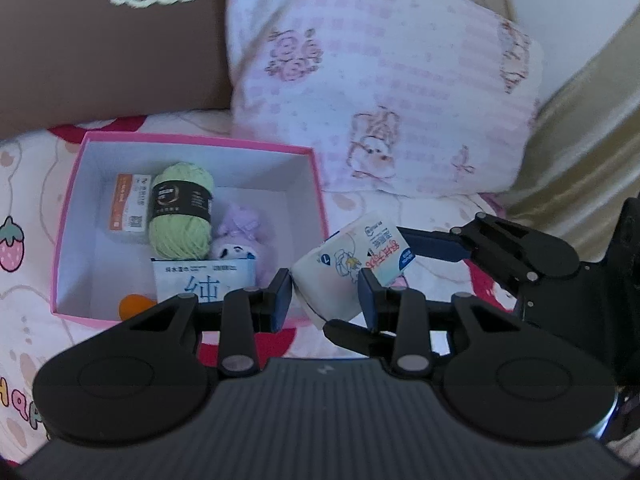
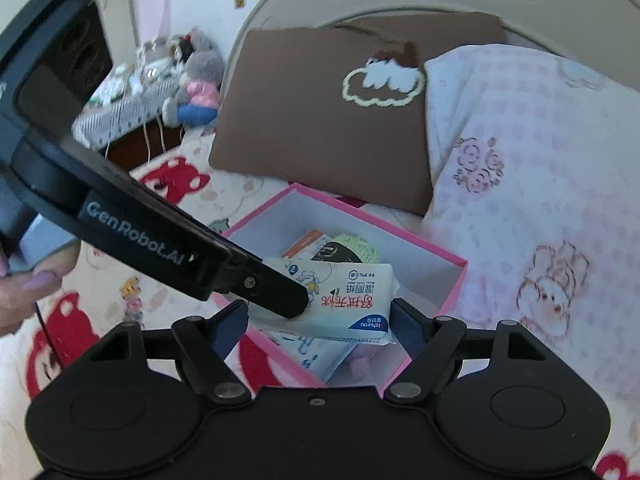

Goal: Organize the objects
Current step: 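Lower the tissue pack into the pink box beside the green yarn ball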

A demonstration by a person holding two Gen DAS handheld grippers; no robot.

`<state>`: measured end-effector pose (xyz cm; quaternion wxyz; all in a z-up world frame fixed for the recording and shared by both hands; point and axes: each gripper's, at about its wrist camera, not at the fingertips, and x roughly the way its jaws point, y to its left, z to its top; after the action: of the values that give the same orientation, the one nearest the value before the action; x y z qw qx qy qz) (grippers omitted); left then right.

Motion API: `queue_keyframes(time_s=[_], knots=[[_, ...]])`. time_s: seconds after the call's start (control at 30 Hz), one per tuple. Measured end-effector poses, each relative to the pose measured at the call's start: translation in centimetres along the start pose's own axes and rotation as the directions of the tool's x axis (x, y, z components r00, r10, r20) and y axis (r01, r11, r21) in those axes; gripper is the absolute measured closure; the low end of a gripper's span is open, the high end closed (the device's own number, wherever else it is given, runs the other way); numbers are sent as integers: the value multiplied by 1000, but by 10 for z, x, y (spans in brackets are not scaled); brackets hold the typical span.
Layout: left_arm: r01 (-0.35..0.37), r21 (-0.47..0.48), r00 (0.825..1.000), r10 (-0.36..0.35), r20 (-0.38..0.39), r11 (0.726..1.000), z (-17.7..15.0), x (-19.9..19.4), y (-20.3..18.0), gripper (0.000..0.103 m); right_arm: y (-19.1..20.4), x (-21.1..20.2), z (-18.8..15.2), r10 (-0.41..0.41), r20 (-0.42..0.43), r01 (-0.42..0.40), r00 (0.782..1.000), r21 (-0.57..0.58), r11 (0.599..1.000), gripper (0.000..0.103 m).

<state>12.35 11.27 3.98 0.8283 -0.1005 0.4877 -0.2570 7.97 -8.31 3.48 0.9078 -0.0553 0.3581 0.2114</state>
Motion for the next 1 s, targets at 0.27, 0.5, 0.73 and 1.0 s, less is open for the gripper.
queue_keyframes(time_s=[0.27, 0.5, 0.73, 1.0], knots=[[-22, -135, 999, 17, -35, 991, 11, 36, 47, 70, -8, 62, 22, 48, -138, -76, 989, -209, 975, 21], [-12, -274, 1000, 6, -21, 962, 4, 65, 82, 70, -13, 103, 21, 81, -208, -136, 975, -270, 953, 21], [-42, -323, 998, 22, -65, 946, 5, 97, 104, 70, -17, 146, 24, 96, -306, -200, 947, -329, 923, 21], [-42, -382, 997, 13, -78, 923, 2, 126, 117, 71, -25, 182, 27, 92, -405, -265, 910, -396, 879, 21]])
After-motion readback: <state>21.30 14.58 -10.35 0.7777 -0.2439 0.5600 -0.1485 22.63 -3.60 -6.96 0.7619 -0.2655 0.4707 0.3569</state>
